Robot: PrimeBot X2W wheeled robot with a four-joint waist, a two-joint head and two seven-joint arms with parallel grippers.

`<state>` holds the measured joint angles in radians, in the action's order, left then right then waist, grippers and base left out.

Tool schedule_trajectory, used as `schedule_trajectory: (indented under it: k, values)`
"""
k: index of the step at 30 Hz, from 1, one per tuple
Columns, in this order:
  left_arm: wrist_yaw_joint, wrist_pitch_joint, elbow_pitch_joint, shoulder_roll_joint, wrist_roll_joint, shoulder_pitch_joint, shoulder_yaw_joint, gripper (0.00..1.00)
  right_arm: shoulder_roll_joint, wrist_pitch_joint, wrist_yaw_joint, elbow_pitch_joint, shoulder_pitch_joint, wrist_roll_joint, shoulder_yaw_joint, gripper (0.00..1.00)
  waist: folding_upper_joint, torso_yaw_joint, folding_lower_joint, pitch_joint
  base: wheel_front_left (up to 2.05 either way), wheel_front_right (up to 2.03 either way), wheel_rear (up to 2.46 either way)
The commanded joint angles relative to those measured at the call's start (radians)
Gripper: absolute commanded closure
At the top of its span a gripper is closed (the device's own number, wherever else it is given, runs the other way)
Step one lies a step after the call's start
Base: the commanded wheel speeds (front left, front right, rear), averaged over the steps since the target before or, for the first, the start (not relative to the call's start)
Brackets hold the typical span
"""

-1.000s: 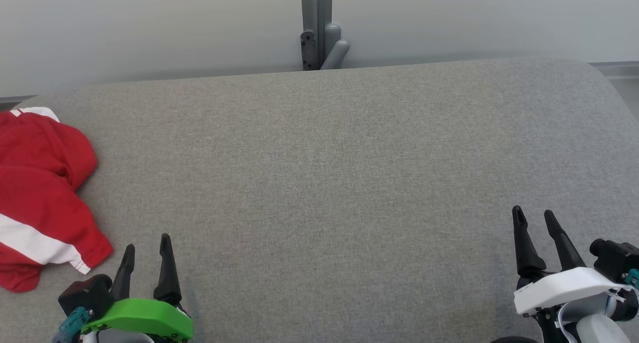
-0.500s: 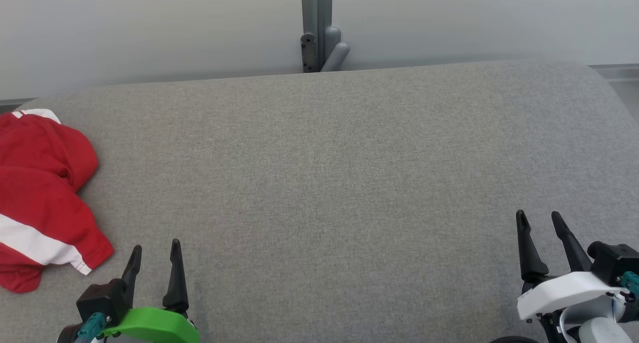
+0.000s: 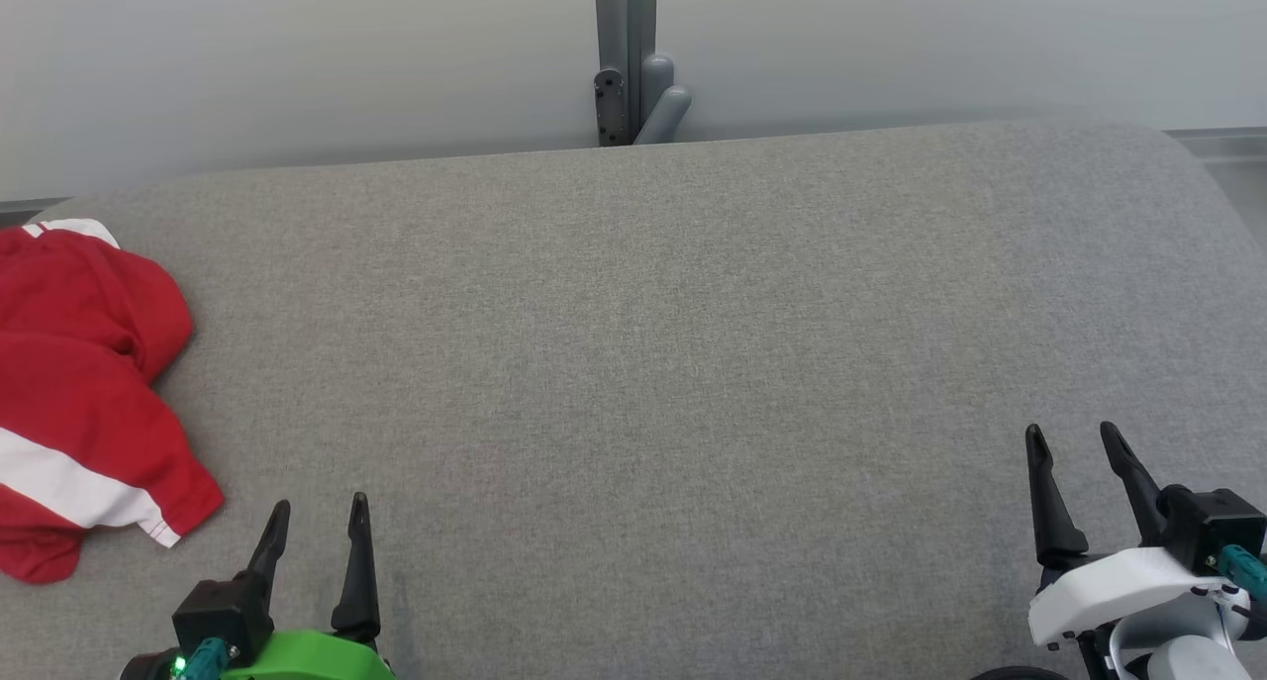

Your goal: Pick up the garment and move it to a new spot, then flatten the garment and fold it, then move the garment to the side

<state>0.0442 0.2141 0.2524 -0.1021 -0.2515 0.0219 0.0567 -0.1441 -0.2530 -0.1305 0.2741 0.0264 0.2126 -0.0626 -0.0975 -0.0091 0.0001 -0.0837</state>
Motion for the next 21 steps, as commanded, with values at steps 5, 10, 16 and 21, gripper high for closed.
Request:
schedule_trajectory:
  k: [5, 10, 16, 21]
  values:
    - [0.009, 0.018, 0.009, 0.006, 0.060, 0.016, -0.010, 0.00, 0.004, -0.008, 0.000, -0.012, -0.008, -0.079, -0.024, 0.00, 0.0000, -0.001, -0.0001, 0.002, 0.00, 0.00, 0.00]
    - [0.010, 0.028, 0.016, 0.011, 0.096, 0.027, -0.018, 0.00, 0.015, -0.008, 0.000, -0.014, -0.020, -0.130, -0.039, 0.00, 0.0000, -0.001, -0.0001, 0.005, 0.00, 0.00, 0.00]
    - [0.017, 0.038, 0.027, 0.020, 0.131, 0.032, -0.030, 0.00, 0.026, -0.010, 0.000, -0.011, -0.026, -0.186, -0.046, 0.00, 0.0000, -0.001, -0.0001, 0.007, 0.00, 0.00, 0.00]
    - [0.019, 0.047, 0.036, 0.030, 0.151, 0.033, -0.048, 0.00, 0.033, -0.011, 0.000, -0.013, -0.032, -0.229, -0.056, 0.00, 0.0000, -0.001, -0.0001, 0.007, 0.00, 0.00, 0.00]
